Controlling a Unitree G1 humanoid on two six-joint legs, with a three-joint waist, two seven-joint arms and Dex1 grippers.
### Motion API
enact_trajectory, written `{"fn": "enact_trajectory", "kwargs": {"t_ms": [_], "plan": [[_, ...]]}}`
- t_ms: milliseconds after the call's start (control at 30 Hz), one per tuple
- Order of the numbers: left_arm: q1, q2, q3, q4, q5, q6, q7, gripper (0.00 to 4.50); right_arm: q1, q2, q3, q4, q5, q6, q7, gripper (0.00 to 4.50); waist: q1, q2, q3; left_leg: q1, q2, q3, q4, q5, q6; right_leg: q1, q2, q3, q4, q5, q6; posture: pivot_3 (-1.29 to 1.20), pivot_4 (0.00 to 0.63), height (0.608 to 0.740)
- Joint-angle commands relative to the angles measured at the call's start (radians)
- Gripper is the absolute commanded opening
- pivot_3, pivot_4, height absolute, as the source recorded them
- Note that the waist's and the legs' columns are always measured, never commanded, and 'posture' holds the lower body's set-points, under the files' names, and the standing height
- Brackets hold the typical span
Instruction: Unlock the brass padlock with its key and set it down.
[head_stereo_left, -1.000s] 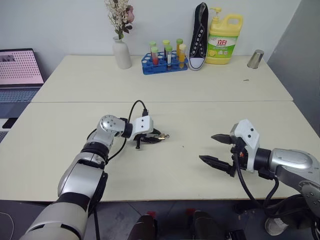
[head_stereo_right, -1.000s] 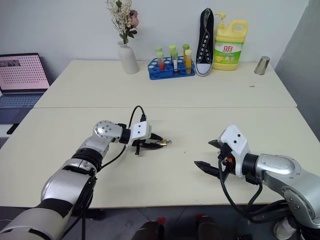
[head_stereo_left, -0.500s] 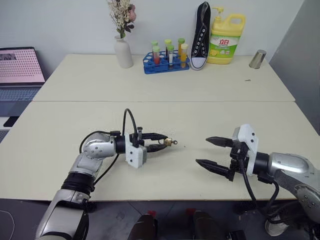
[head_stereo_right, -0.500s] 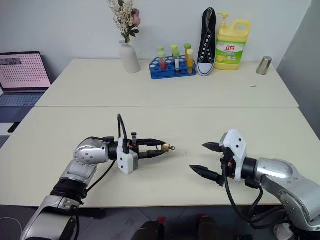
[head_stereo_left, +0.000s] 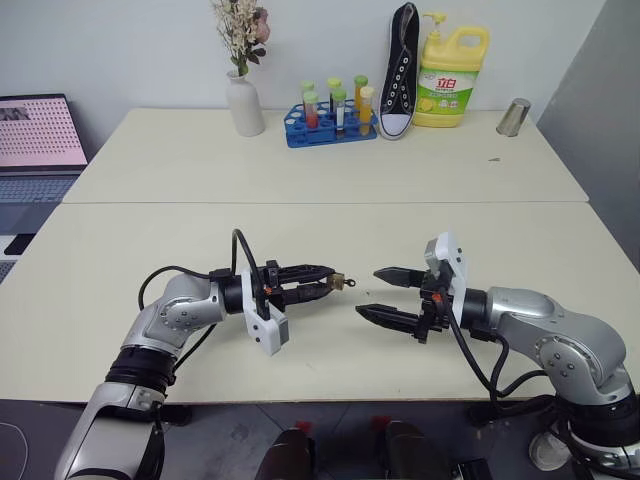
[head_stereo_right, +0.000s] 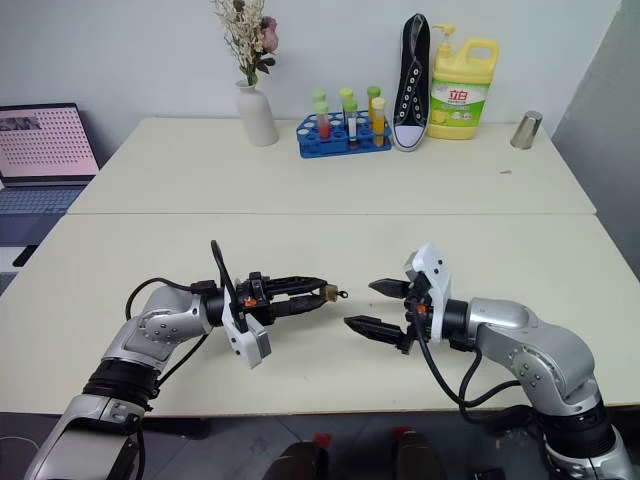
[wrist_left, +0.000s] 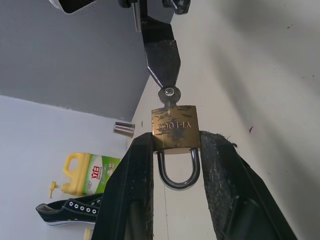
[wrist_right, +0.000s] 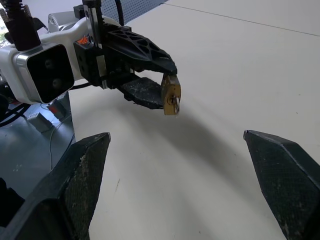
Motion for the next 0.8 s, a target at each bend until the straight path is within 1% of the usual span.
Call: {"fn": "enact_trajectory", "kwargs": {"t_ms": [33,167,200,233,267,533,600,800], "plan": [[-0.027,0.021,-0.014,-0.032,-0.002,-0.007,0.038,0.96,-0.040,0.013,-0.007,-0.001,0.026,0.012,-0.004,4.50,0.000,0.000,0.000,0.000,0.000,0.000,0.000,0.000,0.000,0.000,0.000,0.000,0.000,0.000,0.000,0.00,0.150,0.740],[-0.034,0.030,-0.028,-0.038,0.008,-0.004,0.063,0.96,-0.055,0.025,0.004,0.009,0.019,0.026,-0.005,4.50,0.000,0.000,0.000,0.000,0.000,0.000,0.000,0.000,0.000,0.000,0.000,0.000,0.000,0.000,0.000,0.00,0.150,0.740],[-0.035,0.029,-0.031,-0.043,0.008,-0.002,0.068,0.96,-0.058,0.030,0.005,0.011,0.020,0.031,-0.009,4.13,0.000,0.000,0.000,0.000,0.000,0.000,0.000,0.000,0.000,0.000,0.000,0.000,0.000,0.000,0.000,0.00,0.150,0.740],[-0.036,0.029,-0.034,-0.048,0.010,0.001,0.071,0.96,-0.062,0.036,0.006,0.013,0.021,0.037,-0.013,3.91,0.000,0.000,0.000,0.000,0.000,0.000,0.000,0.000,0.000,0.000,0.000,0.000,0.000,0.000,0.000,0.00,0.150,0.740],[-0.036,0.029,-0.037,-0.052,0.012,0.004,0.076,0.96,-0.064,0.040,0.006,0.014,0.021,0.042,-0.015,3.59,0.000,0.000,0.000,0.000,0.000,0.000,0.000,0.000,0.000,0.000,0.000,0.000,0.000,0.000,0.000,0.00,0.150,0.740],[-0.032,0.034,-0.056,-0.076,0.022,0.023,0.103,0.96,-0.085,0.057,0.018,0.025,0.014,0.060,-0.017,0.59,-0.001,0.000,0.000,0.000,0.000,0.000,0.000,0.000,0.000,0.000,0.000,0.000,0.000,0.000,0.000,0.00,0.150,0.740],[-0.032,0.036,-0.057,-0.078,0.029,0.024,0.110,0.96,-0.087,0.059,0.017,0.026,0.017,0.064,-0.016,0.03,-0.001,0.000,0.000,0.000,0.000,0.000,0.000,0.000,0.000,-0.001,0.000,0.000,0.000,0.000,0.000,0.00,0.150,0.740],[-0.033,0.038,-0.059,-0.081,0.038,0.033,0.127,0.96,-0.094,0.058,0.013,0.030,0.030,0.079,-0.005,0.00,-0.001,0.000,0.000,0.000,0.000,0.000,0.000,0.000,0.000,-0.001,0.000,0.000,0.000,0.000,0.000,0.00,0.150,0.740]]}}
